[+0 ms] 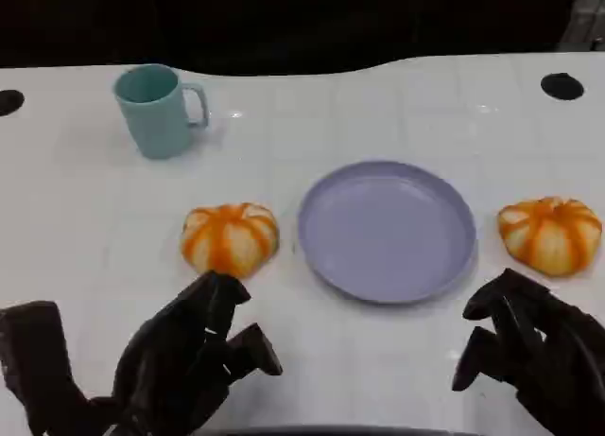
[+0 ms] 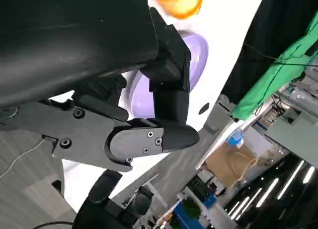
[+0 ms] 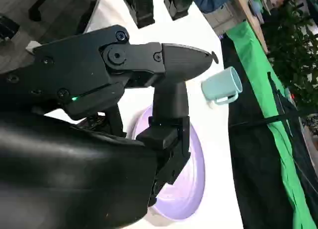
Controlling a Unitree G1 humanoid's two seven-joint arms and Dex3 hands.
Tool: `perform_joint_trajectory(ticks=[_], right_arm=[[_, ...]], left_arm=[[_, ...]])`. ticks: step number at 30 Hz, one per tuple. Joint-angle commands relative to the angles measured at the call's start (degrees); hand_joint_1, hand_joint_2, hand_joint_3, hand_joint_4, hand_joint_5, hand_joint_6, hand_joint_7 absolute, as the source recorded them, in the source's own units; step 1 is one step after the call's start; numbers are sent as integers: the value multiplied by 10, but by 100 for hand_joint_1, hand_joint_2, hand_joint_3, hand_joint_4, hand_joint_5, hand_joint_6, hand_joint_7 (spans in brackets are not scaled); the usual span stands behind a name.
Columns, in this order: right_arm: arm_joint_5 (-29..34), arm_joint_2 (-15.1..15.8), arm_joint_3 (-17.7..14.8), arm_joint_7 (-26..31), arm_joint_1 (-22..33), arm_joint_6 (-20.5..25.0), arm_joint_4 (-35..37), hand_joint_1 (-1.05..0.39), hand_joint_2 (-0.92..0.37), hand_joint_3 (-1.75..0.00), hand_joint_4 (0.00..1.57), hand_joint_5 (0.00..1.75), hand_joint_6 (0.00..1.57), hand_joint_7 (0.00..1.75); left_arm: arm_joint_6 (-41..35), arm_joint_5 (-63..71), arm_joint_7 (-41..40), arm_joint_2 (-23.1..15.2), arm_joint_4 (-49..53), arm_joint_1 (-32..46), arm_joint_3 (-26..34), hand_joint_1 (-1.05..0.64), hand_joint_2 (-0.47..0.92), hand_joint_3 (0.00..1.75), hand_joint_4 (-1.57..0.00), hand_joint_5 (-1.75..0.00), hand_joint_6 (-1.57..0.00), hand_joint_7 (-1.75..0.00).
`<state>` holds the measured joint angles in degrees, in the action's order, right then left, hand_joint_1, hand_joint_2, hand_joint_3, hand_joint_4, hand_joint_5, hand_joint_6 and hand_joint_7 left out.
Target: Grasp the bread from the table and place it into the plate.
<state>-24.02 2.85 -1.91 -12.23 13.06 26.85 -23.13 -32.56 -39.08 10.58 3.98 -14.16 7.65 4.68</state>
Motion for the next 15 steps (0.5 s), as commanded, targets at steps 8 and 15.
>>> perform_joint_trajectory(ticks=[8,15], right_arm=[[-3,5,-2,5,1,4,-11,-44,-92,-43,63,175,48,162],[-1,8,-1,2,1,0,-9,-44,-92,-43,63,175,48,162]], left_arm=[[3,0,4,-6,-6,-4,3,-55,92,44,-84,-175,-61,-175],[5,2,7,-8,-6,-3,1,-55,92,45,-84,-175,-61,-175]])
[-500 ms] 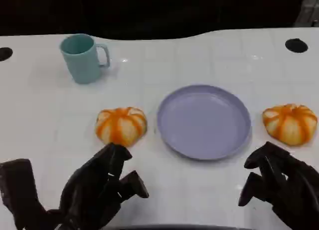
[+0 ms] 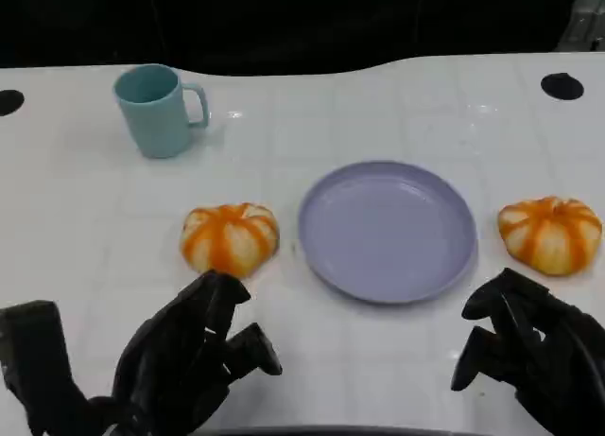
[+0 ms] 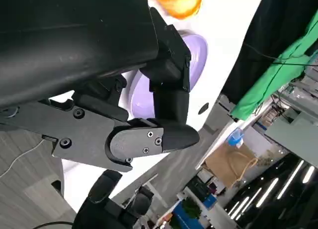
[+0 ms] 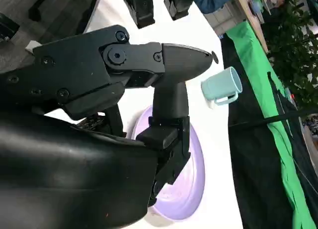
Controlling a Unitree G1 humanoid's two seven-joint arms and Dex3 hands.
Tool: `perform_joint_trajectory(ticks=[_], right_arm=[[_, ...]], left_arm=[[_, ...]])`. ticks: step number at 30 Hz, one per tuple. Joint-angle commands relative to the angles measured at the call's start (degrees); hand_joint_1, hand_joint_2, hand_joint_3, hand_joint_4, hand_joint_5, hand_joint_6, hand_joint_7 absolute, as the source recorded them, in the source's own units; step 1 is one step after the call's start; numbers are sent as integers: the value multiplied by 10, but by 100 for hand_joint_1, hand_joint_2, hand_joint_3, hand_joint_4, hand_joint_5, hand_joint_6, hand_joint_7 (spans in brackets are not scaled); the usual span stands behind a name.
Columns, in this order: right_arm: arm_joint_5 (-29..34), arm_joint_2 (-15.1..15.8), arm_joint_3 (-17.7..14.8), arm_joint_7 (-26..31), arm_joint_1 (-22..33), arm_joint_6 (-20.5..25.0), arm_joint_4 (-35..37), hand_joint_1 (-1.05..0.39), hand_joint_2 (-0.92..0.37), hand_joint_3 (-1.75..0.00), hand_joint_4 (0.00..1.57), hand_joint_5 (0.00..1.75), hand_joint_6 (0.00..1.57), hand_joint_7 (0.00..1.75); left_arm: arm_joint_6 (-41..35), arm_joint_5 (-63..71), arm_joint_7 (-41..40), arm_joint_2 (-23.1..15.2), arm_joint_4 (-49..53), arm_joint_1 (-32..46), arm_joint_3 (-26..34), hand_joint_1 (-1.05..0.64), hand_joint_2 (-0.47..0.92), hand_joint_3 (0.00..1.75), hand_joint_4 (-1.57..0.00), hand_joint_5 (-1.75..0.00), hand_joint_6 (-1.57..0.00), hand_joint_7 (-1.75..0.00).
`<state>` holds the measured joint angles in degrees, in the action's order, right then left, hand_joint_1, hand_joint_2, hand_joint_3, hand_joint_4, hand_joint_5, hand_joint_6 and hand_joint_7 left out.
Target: Grasp the bread from the table and place it into the plate.
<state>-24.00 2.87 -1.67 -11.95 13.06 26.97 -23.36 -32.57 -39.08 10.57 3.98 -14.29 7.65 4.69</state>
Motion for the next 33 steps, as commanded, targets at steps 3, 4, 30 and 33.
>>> perform_joint_trajectory(ticks=[3,4,30,33], right_arm=[[-2,7,-4,-2,1,-3,-5,-44,-92,-43,63,175,48,161],[-2,6,-4,-2,1,-3,-5,-44,-92,-42,63,175,48,161],[4,4,-1,2,-11,-5,6,-44,-92,-43,63,175,48,162],[4,5,-2,3,-12,-3,6,-45,-92,-42,63,175,48,162]], left_arm=[[6,3,8,-9,-5,-3,1,-54,92,46,-84,-175,-60,-175],[6,2,8,-9,-5,-4,1,-54,92,46,-84,-175,-60,-175],[320,519,-1,-200,10,-96,-132,-44,87,0,-9,-79,-44,-6],[355,598,-21,-227,33,-122,-142,-42,84,0,-6,-71,-41,-3]])
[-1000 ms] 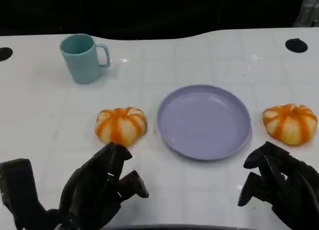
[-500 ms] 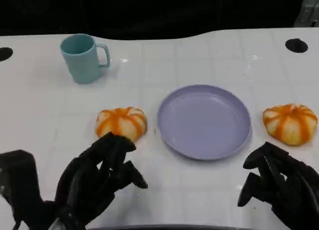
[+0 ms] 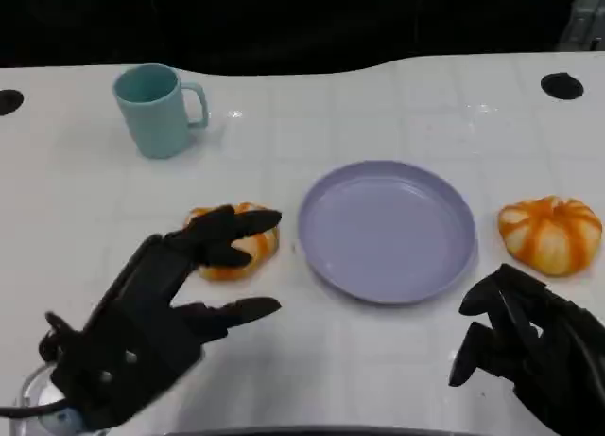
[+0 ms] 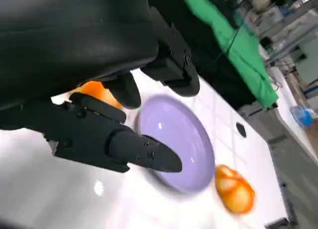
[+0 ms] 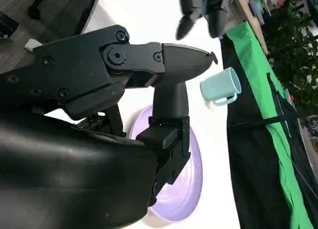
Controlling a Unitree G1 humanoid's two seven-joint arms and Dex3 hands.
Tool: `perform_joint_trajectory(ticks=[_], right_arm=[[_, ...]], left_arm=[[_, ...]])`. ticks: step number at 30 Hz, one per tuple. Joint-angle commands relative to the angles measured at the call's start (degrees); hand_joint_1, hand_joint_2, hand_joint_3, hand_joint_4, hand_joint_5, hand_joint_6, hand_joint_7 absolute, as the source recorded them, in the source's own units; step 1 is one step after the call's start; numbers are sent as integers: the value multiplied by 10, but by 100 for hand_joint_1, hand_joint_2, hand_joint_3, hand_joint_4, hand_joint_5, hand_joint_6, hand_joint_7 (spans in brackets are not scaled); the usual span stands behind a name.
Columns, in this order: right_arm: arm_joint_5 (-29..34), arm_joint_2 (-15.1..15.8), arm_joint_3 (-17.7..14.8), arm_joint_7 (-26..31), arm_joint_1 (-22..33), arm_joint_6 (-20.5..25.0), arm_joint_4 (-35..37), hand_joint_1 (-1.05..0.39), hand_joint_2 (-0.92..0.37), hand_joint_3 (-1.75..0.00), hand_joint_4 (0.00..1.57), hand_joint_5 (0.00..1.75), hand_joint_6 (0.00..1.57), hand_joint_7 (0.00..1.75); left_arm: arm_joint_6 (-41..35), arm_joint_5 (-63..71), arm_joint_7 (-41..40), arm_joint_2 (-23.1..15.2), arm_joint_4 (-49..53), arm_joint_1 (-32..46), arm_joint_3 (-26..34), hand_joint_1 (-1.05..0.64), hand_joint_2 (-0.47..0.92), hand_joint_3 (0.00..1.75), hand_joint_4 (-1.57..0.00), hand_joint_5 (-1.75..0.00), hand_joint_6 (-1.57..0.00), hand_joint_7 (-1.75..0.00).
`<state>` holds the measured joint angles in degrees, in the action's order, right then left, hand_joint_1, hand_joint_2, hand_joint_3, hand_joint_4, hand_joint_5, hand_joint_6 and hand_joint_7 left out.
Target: Grasp the bread from the table and place it into the plate.
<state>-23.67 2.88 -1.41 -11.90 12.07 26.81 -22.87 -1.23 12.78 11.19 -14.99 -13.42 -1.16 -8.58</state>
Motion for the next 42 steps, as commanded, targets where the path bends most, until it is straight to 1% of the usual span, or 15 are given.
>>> perform_joint_trajectory(ticks=[1,2,5,6,8,10,12,15,19,23,29,32,36,39,42], right_arm=[[1,5,-5,3,-2,-1,1,-45,-92,-42,63,175,48,162],[1,5,-5,3,-2,0,0,-45,-92,-42,63,175,48,162],[-1,5,-6,5,-1,4,-2,-44,-92,-42,63,175,48,162],[0,6,-6,5,-1,3,-2,-44,-92,-42,63,175,48,162],[2,8,-5,5,-1,3,-3,-44,-92,-43,63,175,48,162],[3,8,-4,5,-1,3,-3,-44,-92,-43,63,175,48,161],[1,8,-6,6,0,4,-4,-44,-92,-43,62,175,47,161],[0,8,-5,6,1,4,-6,-44,-92,-44,62,175,47,161],[-5,9,-7,0,3,3,-5,-44,-92,-42,61,175,46,161],[-2,8,-5,8,6,7,-12,-44,-92,-40,61,175,46,161],[-7,8,-6,6,8,11,-17,-44,-92,-41,60,175,46,162],[-6,8,-6,8,8,13,-19,-44,-92,-41,60,175,46,162],[-7,8,-8,9,10,15,-23,-45,-92,-39,61,175,46,162],[-7,8,-9,9,11,16,-25,-46,-92,-39,61,175,47,162],[-10,9,-12,5,11,15,-23,-45,-92,-38,61,175,46,162]], left_arm=[[47,96,-31,-42,28,-39,-12,-41,83,0,-4,-69,-40,-2],[51,106,-33,-44,31,-42,-12,-41,82,0,-3,-68,-40,-1],[56,172,-30,-69,39,-67,-26,-40,81,0,-1,-59,-35,-1],[54,196,-28,-77,40,-76,-32,-41,81,0,0,-52,-31,-1],[49,226,-25,-84,43,-87,-41,-42,80,0,0,-46,-28,0],[44,246,-22,-86,44,-92,-46,-42,80,0,0,-45,-28,0],[23,300,-4,-96,57,-115,-70,-44,79,0,0,-38,-25,-1],[1,346,15,-98,74,-137,-92,-44,78,0,0,-31,-23,0],[-11,382,24,-94,116,-169,-118,-42,77,0,0,-30,-23,0],[-29,391,48,-80,177,-211,-141,-41,77,0,0,-24,-21,-1],[-40,386,50,-56,282,-272,-170,-41,76,0,0,-23,-22,-1],[-41,390,29,-36,353,-305,-186,-42,75,0,-1,-24,-23,-1],[-36,390,1,-14,441,-344,-207,-49,77,1,-2,-25,-23,0],[-33,384,-17,-1,488,-363,-215,-50,78,1,-1,-24,-22,0],[-27,381,-39,18,562,-393,-226,-50,78,1,-1,-23,-21,0]])
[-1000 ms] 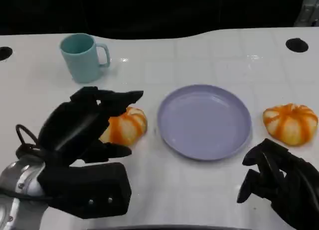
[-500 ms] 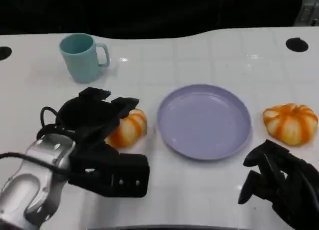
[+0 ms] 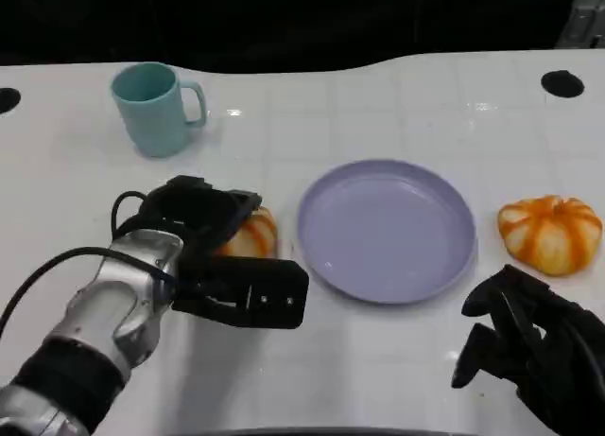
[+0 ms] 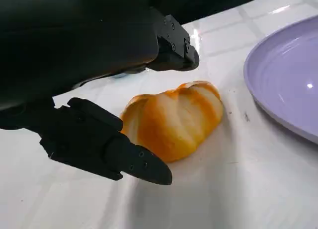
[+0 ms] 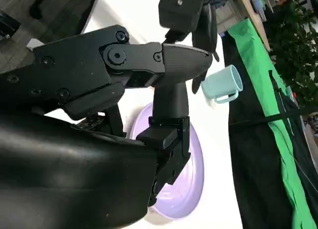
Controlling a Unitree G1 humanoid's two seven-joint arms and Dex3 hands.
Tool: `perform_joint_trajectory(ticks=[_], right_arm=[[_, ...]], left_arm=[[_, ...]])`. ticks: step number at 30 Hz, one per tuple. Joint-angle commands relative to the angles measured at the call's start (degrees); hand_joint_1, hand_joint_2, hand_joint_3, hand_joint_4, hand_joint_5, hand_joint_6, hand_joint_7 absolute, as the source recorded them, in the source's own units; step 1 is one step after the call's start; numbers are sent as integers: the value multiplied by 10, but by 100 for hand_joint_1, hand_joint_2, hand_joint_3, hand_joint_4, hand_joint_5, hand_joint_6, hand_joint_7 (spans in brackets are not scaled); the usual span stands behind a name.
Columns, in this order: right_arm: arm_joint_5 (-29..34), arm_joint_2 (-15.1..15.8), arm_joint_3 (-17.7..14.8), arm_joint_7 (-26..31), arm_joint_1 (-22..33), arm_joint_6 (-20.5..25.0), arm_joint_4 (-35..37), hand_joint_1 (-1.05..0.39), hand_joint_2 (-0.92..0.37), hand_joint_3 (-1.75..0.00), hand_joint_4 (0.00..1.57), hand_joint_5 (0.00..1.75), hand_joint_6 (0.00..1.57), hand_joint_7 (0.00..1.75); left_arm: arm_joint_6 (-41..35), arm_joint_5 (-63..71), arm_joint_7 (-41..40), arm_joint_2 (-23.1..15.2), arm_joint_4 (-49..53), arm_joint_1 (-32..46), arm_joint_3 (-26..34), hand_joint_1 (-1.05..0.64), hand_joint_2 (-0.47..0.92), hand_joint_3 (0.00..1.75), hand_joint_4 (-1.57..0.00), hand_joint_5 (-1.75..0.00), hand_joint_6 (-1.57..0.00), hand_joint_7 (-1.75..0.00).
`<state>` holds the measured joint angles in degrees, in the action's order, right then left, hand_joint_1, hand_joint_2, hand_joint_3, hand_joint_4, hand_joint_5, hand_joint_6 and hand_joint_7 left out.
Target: Grasp the bread from the table and place it into the plate.
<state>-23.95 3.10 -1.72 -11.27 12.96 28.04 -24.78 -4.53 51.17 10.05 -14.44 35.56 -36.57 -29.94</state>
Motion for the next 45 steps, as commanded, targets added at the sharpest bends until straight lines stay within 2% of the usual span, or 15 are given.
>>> perform_joint_trajectory(ticks=[1,13,17,18,19,22,24,27,31,37,38,40,42,44,45], right_arm=[[-8,7,-9,-2,2,2,-4,-45,-92,-38,61,175,46,162],[-8,11,-10,-7,8,1,-9,-45,-92,-40,60,175,46,161],[-10,8,-11,0,8,9,-13,-45,-92,-39,61,175,47,160],[-10,7,-11,1,8,11,-15,-45,-92,-38,61,175,47,160],[-10,7,-11,2,8,13,-16,-45,-92,-38,61,175,48,160],[-10,9,-10,0,9,11,-16,-45,-92,-38,61,175,47,160],[-8,11,-10,-4,9,6,-14,-45,-92,-39,60,175,46,160],[-10,10,-11,0,9,10,-16,-45,-92,-39,60,175,46,160],[-11,11,-12,1,8,15,-18,-45,-92,-39,61,175,47,161],[-13,9,-14,4,6,18,-17,-44,-92,-39,61,175,47,161],[-13,9,-14,4,6,20,-17,-44,-92,-39,62,175,47,161],[-11,11,-14,1,5,18,-15,-44,-92,-39,62,175,48,161],[-9,11,-14,0,4,17,-14,-44,-92,-39,62,175,47,161],[-10,10,-14,3,3,20,-14,-45,-92,-40,62,175,48,161],[-10,10,-15,3,3,21,-14,-45,-92,-40,62,175,48,161]], left_arm=[[8,-4,-35,19,96,-48,-16,-50,78,1,-1,-23,-21,0],[45,-41,-95,62,286,-124,-27,-50,81,1,-5,-23,-24,-1],[88,-75,-134,65,325,-125,-8,-30,89,3,-47,-22,-54,-5],[99,-83,-148,65,331,-123,-2,-26,91,6,-65,-41,-72,-7],[108,-89,-160,64,336,-121,1,-26,91,7,-75,-99,-98,-8],[123,-92,-194,63,347,-119,0,-27,92,7,-81,-140,-119,-10],[126,-91,-222,63,350,-115,-1,-30,92,28,-78,-167,-91,-91],[124,-91,-243,63,352,-114,-3,-29,92,37,-75,-174,-68,-137],[116,-89,-272,65,350,-113,-5,-30,92,37,-72,-175,-71,-111],[115,-102,-296,67,343,-116,5,-26,92,32,-80,-175,-74,-102],[115,-106,-300,68,339,-117,10,-25,92,30,-83,-175,-67,-135],[115,-121,-304,70,330,-119,25,-23,92,28,-84,-175,-62,-154],[111,-143,-299,74,316,-124,45,-21,92,23,-85,-175,-75,-106],[115,-162,-297,76,303,-125,61,-20,92,24,-85,-175,-79,-100],[121,-171,-299,77,294,-126,69,-17,87,38,-87,-175,-69,-143]])
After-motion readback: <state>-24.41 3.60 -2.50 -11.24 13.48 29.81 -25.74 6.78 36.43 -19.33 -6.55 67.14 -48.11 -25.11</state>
